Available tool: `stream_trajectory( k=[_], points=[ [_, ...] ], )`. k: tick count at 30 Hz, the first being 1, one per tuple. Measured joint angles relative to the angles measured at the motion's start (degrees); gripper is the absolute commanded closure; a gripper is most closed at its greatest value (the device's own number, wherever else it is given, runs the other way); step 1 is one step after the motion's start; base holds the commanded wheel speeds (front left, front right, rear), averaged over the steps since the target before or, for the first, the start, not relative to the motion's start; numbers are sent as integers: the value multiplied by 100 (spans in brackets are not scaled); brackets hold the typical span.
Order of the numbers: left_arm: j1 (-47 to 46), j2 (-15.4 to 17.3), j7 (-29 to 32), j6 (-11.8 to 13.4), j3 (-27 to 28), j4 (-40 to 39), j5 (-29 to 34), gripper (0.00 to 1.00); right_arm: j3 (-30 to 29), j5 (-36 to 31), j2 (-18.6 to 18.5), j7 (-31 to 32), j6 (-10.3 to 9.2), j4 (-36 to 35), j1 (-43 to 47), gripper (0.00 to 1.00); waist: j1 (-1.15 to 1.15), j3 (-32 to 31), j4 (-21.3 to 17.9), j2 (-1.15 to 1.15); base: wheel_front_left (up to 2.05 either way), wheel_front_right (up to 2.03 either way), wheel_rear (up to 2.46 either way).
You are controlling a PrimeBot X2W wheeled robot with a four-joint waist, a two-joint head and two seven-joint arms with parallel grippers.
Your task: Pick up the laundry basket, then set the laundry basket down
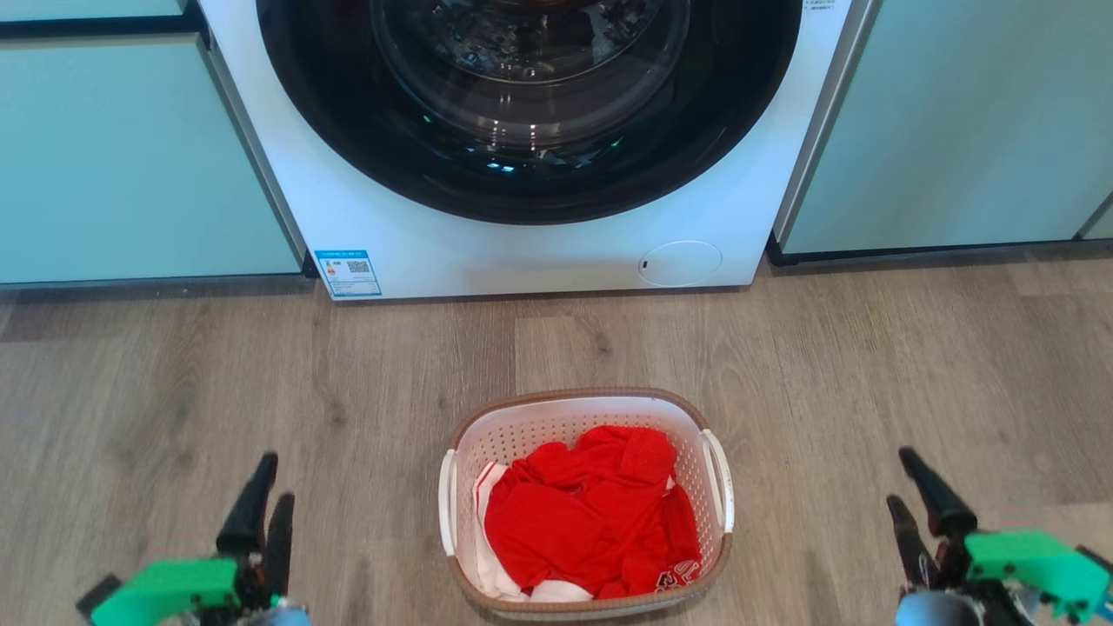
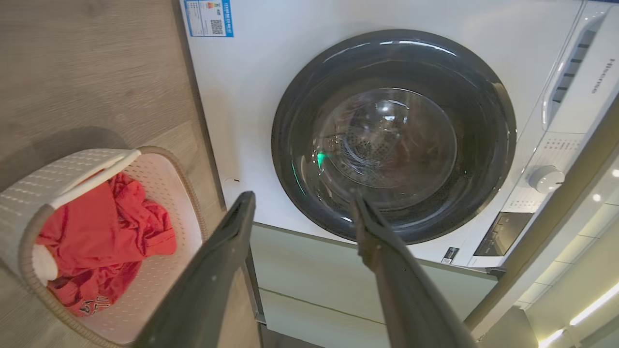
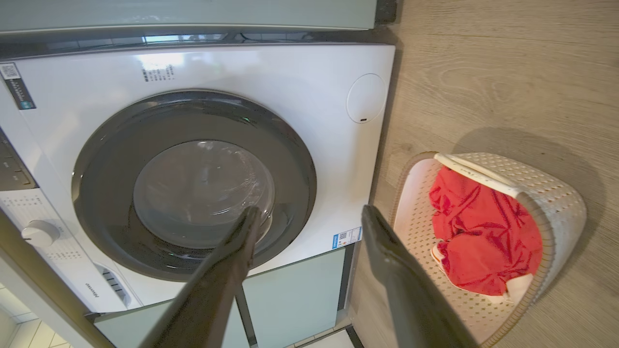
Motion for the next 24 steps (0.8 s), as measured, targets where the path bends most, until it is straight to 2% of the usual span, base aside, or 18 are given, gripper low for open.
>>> stream_trajectory(
  k=[11,24],
  points=[
    [169,-20,-146,0,-62,-75,107,0,174,-108,7,-156,0,27,104,0,0,-5,-7,0,0,0,0],
    [170,-19,-387,52,-181,-303,713,0,270,-717,7,-369,0,-88,103,0,0,-8,-14,0,0,0,0]
  ],
)
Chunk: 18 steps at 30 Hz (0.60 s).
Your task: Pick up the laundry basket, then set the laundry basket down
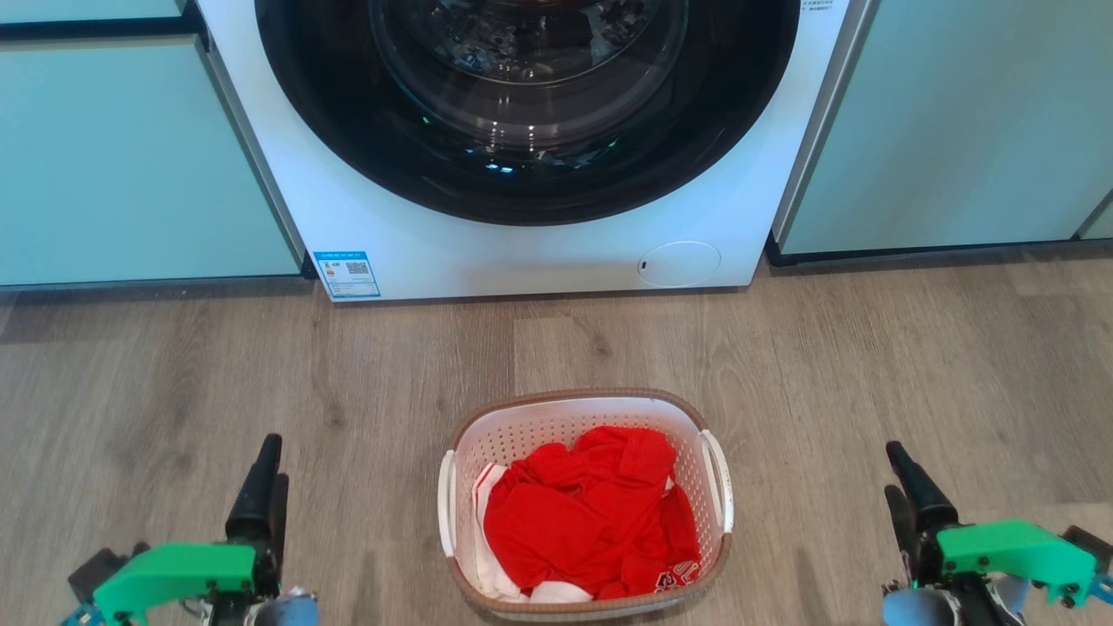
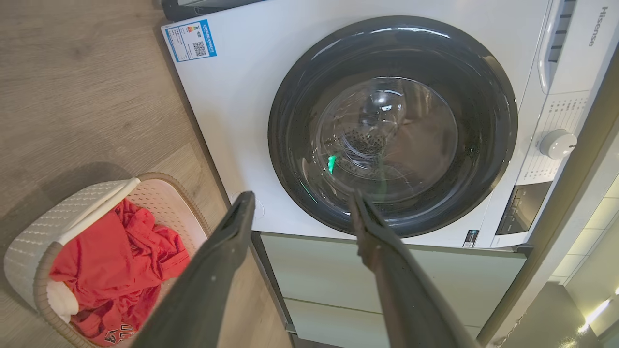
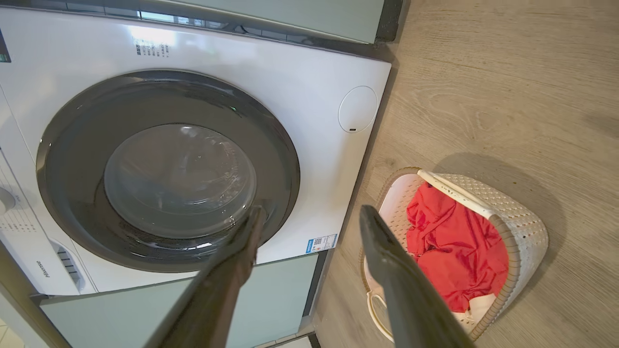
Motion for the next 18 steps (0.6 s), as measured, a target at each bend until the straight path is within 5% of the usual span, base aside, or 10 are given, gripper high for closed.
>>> stream_trajectory(
  k=[18],
  points=[
    [-1,7,-309,248,-303,-530,1824,0,190,-1634,-2,-302,0,-402,-8,0,0,16,-8,0,0,0,0]
  ],
)
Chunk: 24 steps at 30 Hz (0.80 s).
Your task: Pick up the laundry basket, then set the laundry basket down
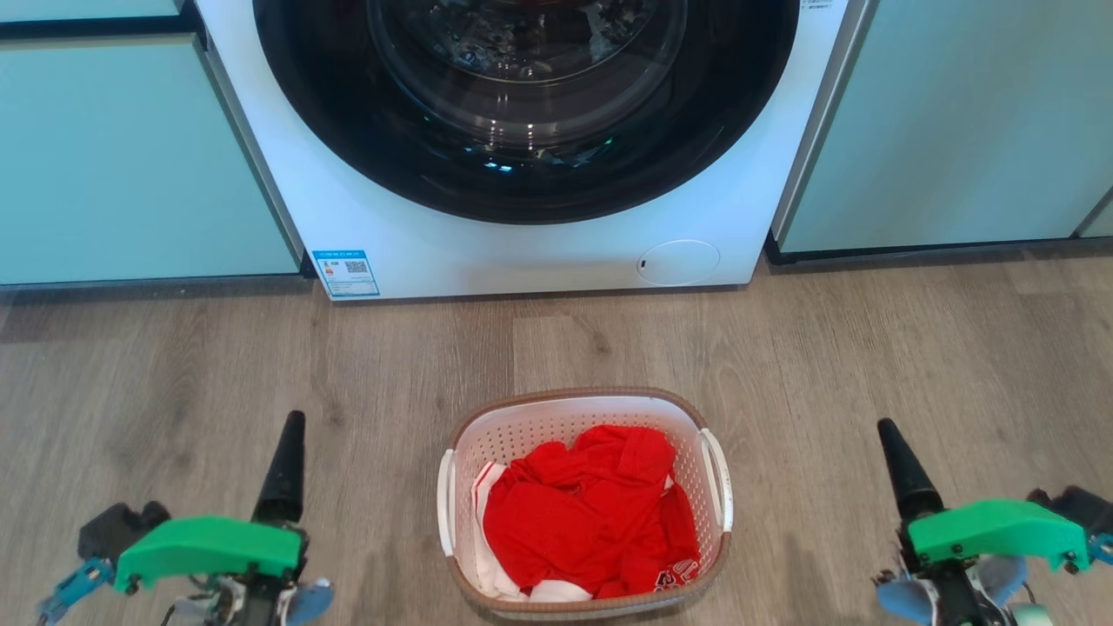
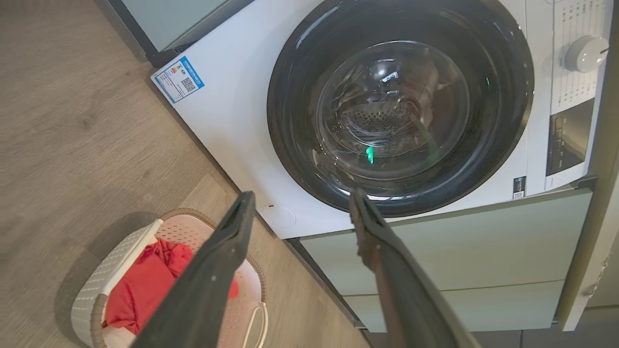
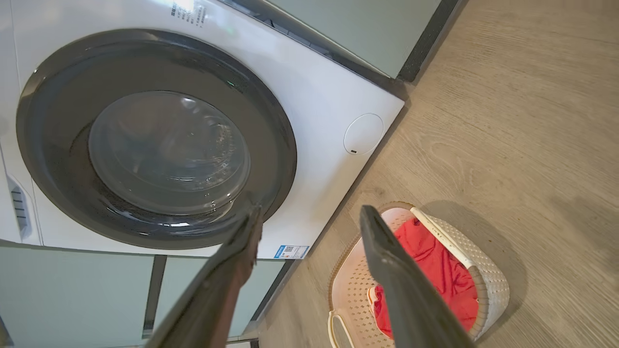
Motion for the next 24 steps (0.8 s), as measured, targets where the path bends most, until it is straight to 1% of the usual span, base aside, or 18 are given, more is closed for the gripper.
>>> stream_trajectory(
  k=[3,4,5,6,15,24],
  points=[
    [0,0,-52,13,-69,-44,325,0,80,-354,0,-60,0,-60,0,0,0,2,-1,0,0,0,0],
    [0,1,-75,53,-71,-64,439,0,93,-461,0,-69,0,-85,0,0,0,3,-2,0,0,0,0],
    [0,2,-93,54,-78,-78,565,0,110,-557,0,-83,0,-111,0,0,0,4,-3,0,0,0,0],
    [0,2,-93,54,-78,-78,565,0,110,-557,0,-83,0,-111,0,0,0,4,-3,0,0,0,0],
    [8,7,-219,180,-241,-183,1503,0,288,-1444,-1,-237,0,-287,0,0,0,14,-9,0,0,0,0],
    [23,30,-385,257,-277,-248,2254,0,419,-2104,-4,-379,0,-375,3,0,0,20,-10,0,0,0,0]
  ],
)
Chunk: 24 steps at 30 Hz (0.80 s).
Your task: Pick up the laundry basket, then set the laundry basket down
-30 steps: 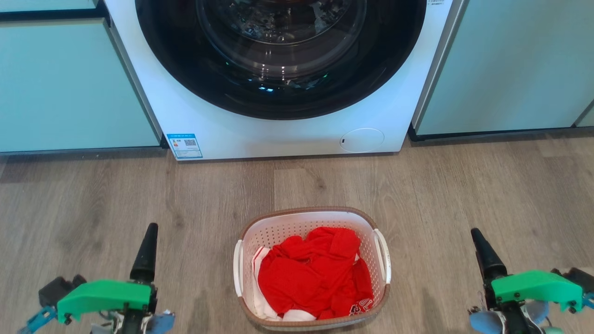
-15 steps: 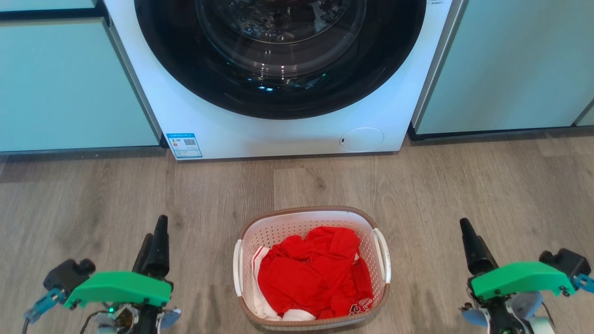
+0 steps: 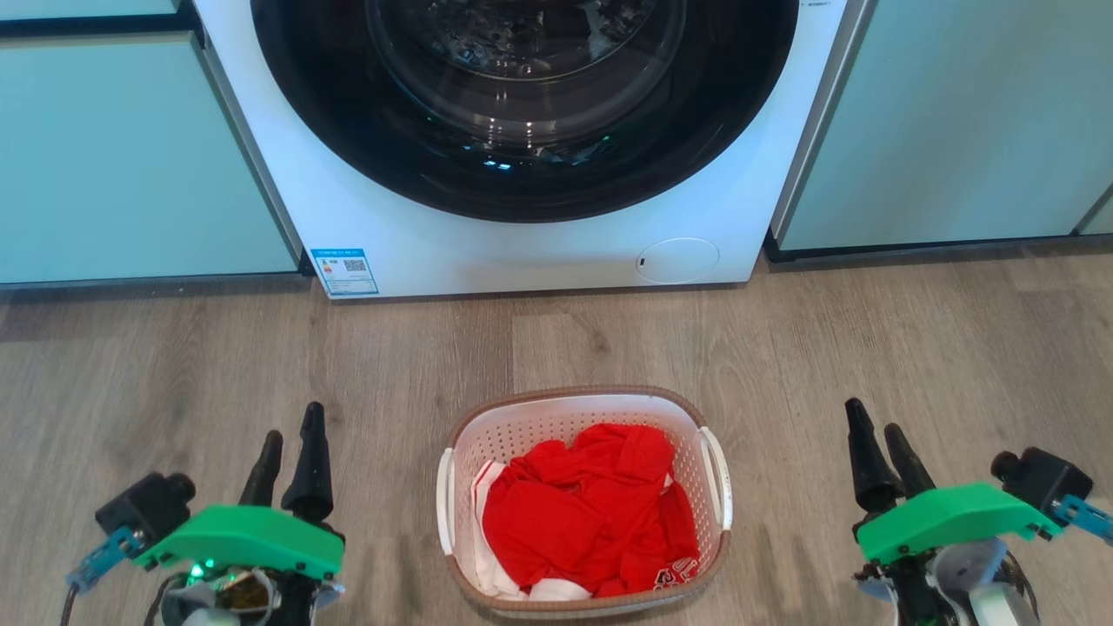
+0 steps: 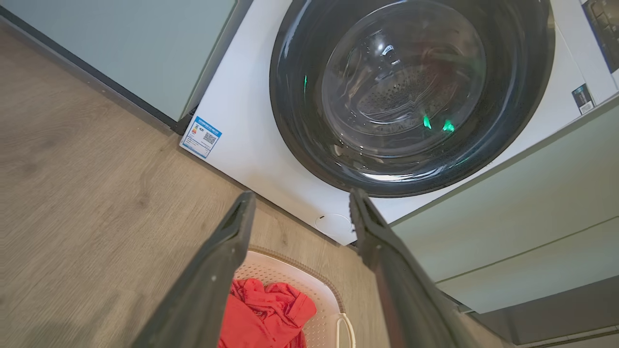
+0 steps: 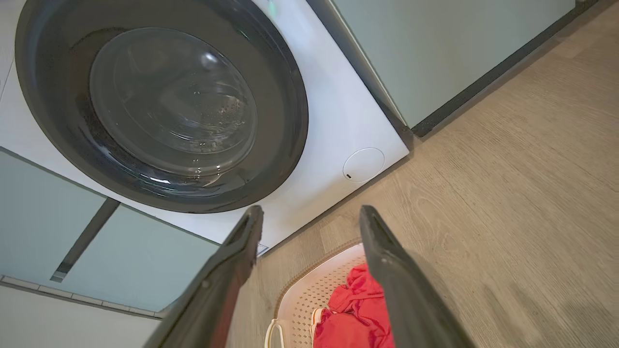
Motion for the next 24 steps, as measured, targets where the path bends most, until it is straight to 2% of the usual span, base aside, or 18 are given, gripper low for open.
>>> stream_trajectory(
  k=[24],
  points=[
    [233,92,-399,151,-191,-126,1706,0,230,-1659,-15,-386,0,-181,16,0,0,-39,-28,0,0,0,0]
  ],
)
